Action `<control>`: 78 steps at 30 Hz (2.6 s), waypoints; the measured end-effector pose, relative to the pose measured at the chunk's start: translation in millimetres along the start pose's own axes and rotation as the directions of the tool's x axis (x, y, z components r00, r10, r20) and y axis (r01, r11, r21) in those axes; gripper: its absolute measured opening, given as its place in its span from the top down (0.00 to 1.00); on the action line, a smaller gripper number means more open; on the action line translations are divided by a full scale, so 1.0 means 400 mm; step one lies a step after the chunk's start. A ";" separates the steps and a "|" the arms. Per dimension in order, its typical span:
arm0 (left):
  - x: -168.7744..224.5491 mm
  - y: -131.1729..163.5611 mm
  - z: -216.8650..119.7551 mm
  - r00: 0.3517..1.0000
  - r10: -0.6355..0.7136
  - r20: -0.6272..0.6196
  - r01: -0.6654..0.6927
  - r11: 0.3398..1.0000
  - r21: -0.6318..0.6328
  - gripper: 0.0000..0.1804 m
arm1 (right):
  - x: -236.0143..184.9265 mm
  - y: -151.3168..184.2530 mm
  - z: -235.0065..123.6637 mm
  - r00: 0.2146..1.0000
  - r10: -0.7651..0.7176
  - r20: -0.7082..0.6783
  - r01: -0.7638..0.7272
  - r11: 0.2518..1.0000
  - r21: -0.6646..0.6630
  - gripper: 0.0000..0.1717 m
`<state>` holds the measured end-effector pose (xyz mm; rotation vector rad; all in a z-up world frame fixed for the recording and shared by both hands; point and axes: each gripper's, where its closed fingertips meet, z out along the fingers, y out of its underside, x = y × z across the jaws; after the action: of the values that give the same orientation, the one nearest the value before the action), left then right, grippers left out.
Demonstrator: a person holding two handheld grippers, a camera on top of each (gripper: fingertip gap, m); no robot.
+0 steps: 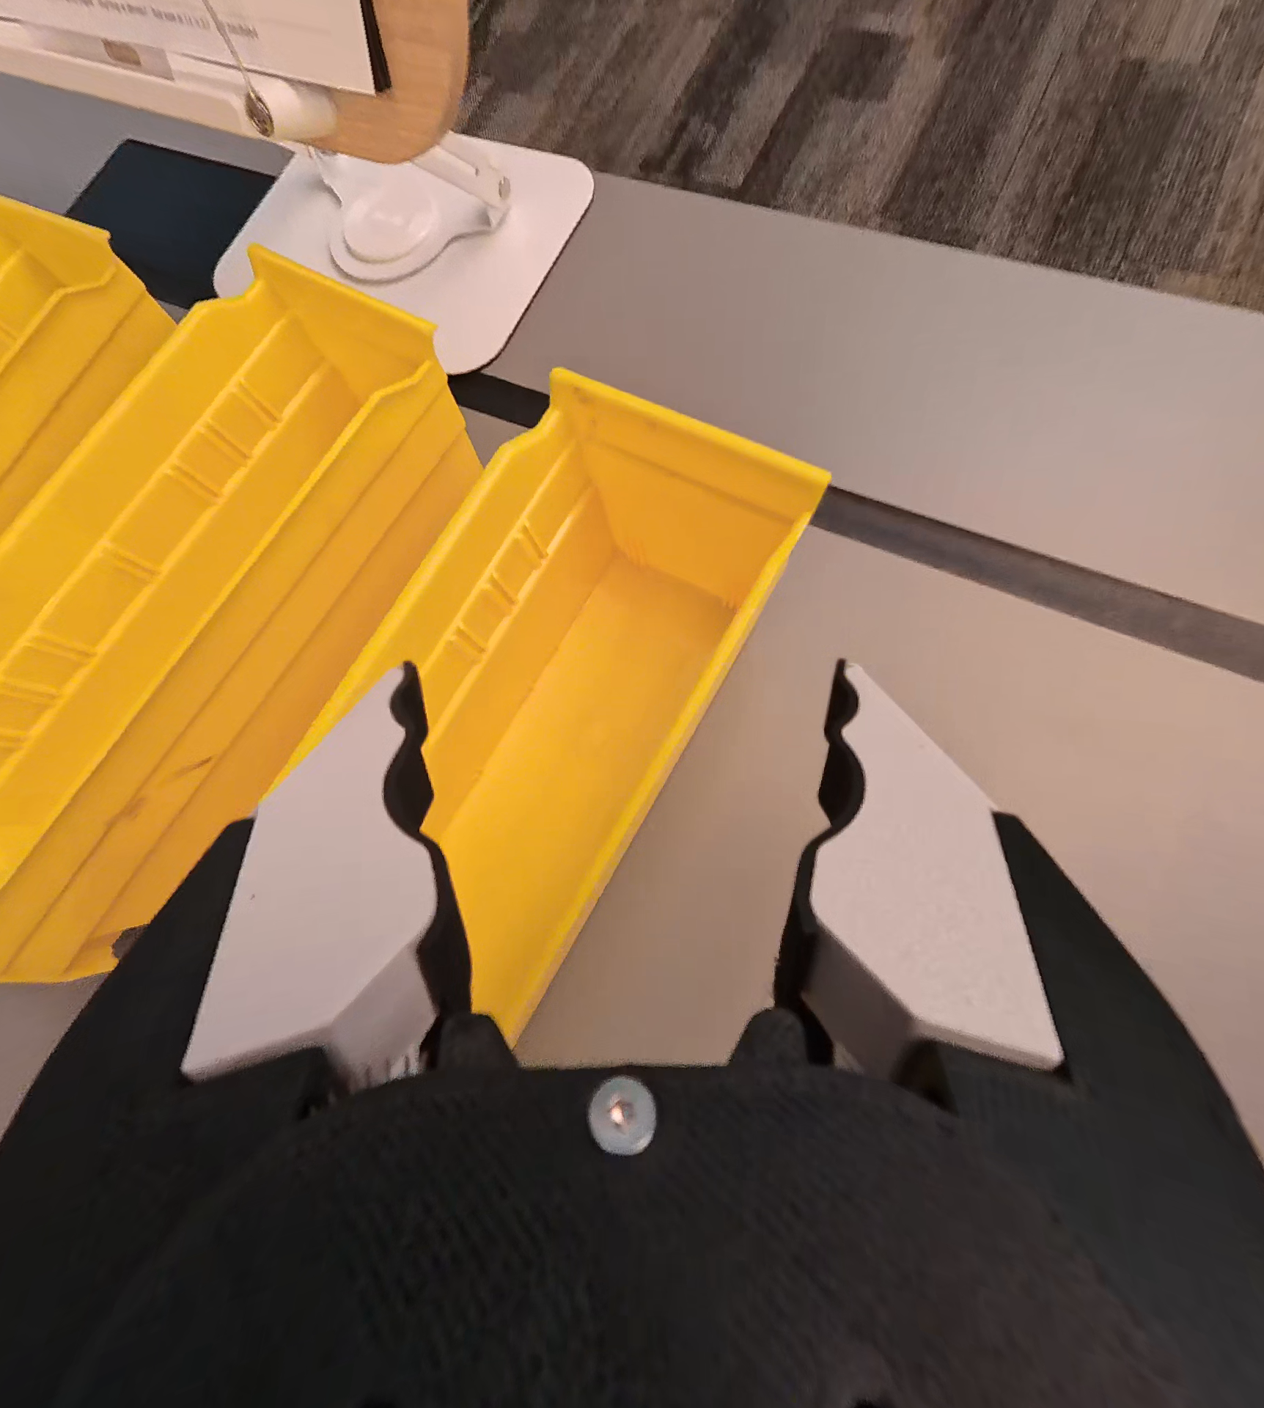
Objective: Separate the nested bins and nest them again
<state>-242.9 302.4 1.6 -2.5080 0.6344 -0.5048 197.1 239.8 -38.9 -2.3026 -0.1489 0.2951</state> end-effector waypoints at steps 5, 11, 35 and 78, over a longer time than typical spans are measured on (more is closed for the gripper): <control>0.337 0.106 0.044 0.966 0.110 -0.234 -0.126 0.991 -0.053 0.44 | 0.007 0.026 0.005 0.999 0.035 0.013 -0.035 0.998 -0.053 0.39; 0.446 0.162 0.175 0.978 0.158 -0.140 -0.175 0.976 -0.126 0.63 | -0.013 0.067 0.019 0.986 0.134 0.098 -0.118 0.981 -0.156 0.47; 0.464 0.297 0.275 0.962 0.260 -0.087 -0.274 0.911 -0.309 0.93 | 0.000 0.049 -0.008 0.982 0.145 0.121 -0.130 0.984 -0.122 0.47; 0.615 -0.047 -0.465 0.600 0.783 -0.163 -0.082 0.263 0.961 0.60 | -0.433 -0.069 -0.383 0.985 -0.162 -0.062 0.155 0.656 0.738 0.41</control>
<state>-119.4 118.6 217.4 -0.9141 0.9778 -1.1100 69.1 115.7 110.9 -1.4499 -0.1909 0.2181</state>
